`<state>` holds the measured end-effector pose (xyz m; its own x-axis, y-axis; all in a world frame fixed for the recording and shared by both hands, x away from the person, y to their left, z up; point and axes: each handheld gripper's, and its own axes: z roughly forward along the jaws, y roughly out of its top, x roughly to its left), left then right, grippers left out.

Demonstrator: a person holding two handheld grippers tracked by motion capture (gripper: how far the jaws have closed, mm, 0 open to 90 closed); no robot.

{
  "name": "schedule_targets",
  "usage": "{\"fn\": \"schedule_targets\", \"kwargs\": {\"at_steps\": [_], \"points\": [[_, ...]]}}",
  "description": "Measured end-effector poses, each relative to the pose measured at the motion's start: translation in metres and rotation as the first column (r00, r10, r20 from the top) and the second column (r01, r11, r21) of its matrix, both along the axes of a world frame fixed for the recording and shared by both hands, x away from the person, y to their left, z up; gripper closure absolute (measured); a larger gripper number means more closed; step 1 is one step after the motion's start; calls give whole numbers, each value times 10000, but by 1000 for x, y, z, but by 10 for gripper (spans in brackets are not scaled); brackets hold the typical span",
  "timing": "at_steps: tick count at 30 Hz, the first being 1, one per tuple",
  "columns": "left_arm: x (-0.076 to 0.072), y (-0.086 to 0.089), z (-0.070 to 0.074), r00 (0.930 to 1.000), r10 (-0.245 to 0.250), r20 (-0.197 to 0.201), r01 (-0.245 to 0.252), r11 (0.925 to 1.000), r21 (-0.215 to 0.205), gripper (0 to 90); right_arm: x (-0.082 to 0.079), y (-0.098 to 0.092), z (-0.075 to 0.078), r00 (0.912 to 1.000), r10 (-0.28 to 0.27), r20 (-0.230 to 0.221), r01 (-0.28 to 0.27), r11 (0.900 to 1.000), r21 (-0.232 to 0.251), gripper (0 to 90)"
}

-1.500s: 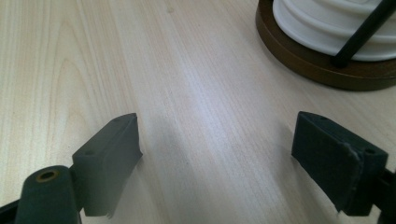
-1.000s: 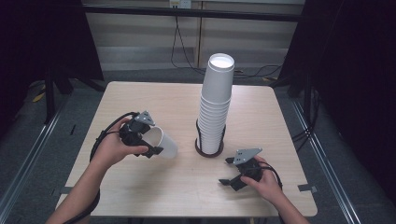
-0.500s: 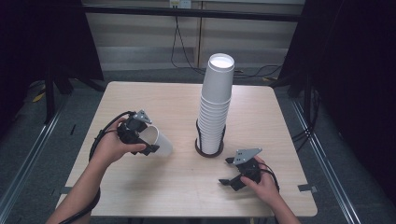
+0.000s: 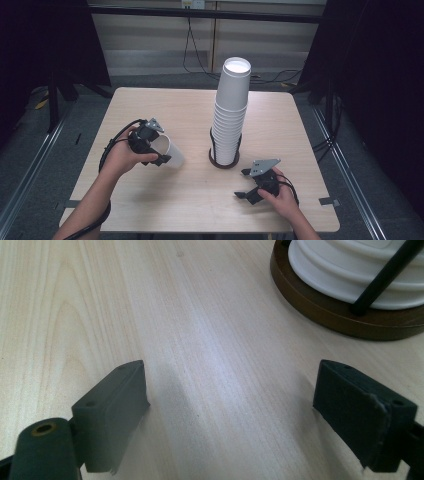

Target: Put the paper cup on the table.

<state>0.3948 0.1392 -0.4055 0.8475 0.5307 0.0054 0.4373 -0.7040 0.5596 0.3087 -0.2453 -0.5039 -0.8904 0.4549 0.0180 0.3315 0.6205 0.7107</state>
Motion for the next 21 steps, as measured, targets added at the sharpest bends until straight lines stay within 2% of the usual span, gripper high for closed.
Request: {"fn": "schedule_targets", "kwargs": {"at_steps": [2,6,13,21], "points": [[0,-2,-2,10000,-10,27,10,10000,-40,87,0,0,0,10000,0,0,0,10000,2,136],[1,-6,-5,9999,-107,133,105,9998,159,84,0,0,0,10000,0,2,0,10000,2,136],[3,-10,-7,9989,-244,410,247,9997,-66,78,0,0,0,10000,-2,3,2,10000,1,136],[5,-15,-13,9981,-112,606,135,9992,-368,72,0,0,0,10000,-2,10,2,10000,-2,136]]}}
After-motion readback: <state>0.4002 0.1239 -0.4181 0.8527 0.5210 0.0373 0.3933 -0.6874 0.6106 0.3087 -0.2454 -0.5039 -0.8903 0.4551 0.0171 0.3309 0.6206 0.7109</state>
